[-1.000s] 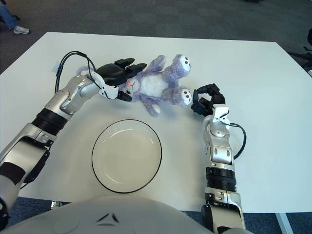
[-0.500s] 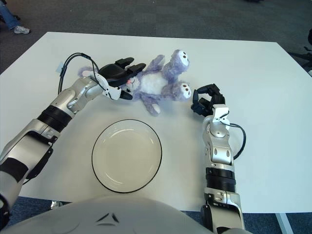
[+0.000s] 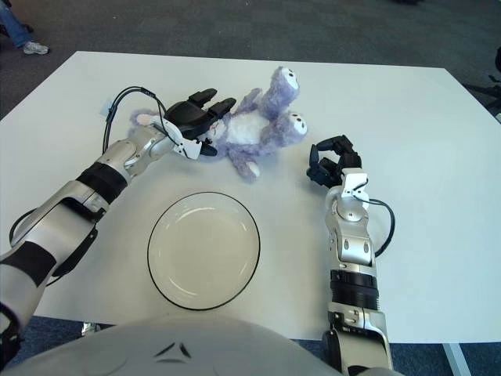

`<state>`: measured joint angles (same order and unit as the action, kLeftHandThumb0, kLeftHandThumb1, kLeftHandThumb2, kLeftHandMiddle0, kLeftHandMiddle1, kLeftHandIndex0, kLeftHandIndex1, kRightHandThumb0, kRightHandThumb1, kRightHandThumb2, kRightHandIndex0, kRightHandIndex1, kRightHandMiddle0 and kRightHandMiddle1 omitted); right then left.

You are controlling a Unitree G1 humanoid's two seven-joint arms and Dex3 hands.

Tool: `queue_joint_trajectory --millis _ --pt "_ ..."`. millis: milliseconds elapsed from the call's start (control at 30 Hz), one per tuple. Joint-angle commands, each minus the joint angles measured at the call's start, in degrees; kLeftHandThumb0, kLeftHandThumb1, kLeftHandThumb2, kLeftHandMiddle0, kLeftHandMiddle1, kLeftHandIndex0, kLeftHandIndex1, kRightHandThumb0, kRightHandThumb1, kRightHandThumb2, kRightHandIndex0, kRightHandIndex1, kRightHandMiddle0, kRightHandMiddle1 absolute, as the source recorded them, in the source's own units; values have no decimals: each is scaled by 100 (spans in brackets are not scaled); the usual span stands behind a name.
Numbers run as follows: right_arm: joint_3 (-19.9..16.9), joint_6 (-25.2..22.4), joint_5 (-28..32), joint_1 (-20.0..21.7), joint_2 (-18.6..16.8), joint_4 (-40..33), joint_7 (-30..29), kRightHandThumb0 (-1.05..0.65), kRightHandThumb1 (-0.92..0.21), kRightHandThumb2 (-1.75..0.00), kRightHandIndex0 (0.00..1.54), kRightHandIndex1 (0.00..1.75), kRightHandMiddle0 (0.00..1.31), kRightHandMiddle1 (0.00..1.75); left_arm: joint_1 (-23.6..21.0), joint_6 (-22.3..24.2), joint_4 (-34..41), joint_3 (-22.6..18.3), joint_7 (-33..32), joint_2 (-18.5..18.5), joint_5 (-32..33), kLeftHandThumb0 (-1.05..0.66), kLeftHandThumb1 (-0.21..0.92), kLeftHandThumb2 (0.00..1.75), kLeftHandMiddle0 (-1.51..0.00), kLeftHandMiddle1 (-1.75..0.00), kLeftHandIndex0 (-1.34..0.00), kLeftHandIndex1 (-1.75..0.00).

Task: Put the doll into the plate.

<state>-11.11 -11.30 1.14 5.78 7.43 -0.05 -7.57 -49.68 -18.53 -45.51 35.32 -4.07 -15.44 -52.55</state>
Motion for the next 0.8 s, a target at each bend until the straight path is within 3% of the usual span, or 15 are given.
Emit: queue_joint_trajectory --millis 0,67,200,367,600,767 --pt "57 -282 20 -235 -122 172 40 -41 -57 -99 102 175 41 175 -33 138 -520 248 -159 294 -148 -105 92 53 -15 -9 0 0" --pt "60 -292 19 -244 -130 151 37 -41 -57 -99 101 175 42 175 -79 211 -740 317 -249 427 -147 -105 92 53 -18 -11 0 0" --pt "70 -323 10 -271 -152 88 24 -41 -57 -99 101 175 41 175 -155 484 -1522 465 -547 925 -142 -105 92 53 -4 -79 -1 -1" --pt "73 -335 1 -285 -170 58 20 -41 -58 -98 100 175 41 175 -174 502 -1965 565 -764 1109 -77 -105 92 48 -1 -132 0 -16" --pt "83 -347 -22 -300 -202 13 4 -40 -59 -97 100 175 40 175 -191 398 -2071 646 -675 1100 6 -105 92 37 0 -165 0 -36" --pt "80 -344 -26 -308 -206 2 6 -40 -59 -97 101 175 40 175 -218 324 -2092 719 -478 1084 44 -105 92 28 0 -173 0 -42"
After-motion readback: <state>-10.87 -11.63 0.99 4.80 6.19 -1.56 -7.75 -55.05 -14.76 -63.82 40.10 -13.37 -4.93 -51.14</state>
